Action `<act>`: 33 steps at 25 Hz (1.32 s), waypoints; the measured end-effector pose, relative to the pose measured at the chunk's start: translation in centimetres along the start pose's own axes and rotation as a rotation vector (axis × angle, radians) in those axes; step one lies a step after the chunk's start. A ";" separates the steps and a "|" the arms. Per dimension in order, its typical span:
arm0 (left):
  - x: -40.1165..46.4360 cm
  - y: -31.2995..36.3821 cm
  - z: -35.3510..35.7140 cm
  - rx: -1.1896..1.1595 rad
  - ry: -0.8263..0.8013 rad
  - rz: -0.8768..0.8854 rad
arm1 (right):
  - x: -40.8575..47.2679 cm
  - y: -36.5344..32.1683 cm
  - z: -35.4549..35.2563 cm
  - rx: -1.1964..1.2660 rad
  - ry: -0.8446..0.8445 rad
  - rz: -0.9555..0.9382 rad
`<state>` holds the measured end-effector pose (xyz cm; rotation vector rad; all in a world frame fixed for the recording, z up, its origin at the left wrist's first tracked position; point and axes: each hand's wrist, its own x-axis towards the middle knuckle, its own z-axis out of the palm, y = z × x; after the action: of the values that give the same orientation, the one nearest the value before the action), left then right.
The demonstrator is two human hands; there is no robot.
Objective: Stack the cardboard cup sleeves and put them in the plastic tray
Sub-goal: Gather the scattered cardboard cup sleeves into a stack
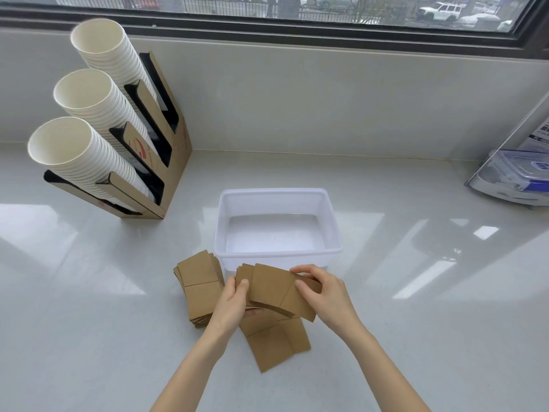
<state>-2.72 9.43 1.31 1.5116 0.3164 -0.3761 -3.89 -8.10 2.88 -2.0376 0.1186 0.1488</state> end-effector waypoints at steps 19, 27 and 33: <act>0.3 0.7 -2.6 0.039 0.162 0.154 | 0.1 2.4 2.7 -0.246 0.058 0.048; -0.3 1.5 -4.0 -0.031 0.212 0.158 | -1.5 1.7 7.8 -0.641 -0.169 0.172; -0.1 1.5 -4.5 0.002 0.243 0.161 | -1.6 1.4 8.9 -0.701 -0.111 0.218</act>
<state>-2.06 14.01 2.52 1.5750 0.3821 -0.0638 -6.17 -0.73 -2.13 -2.7034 0.2445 0.4956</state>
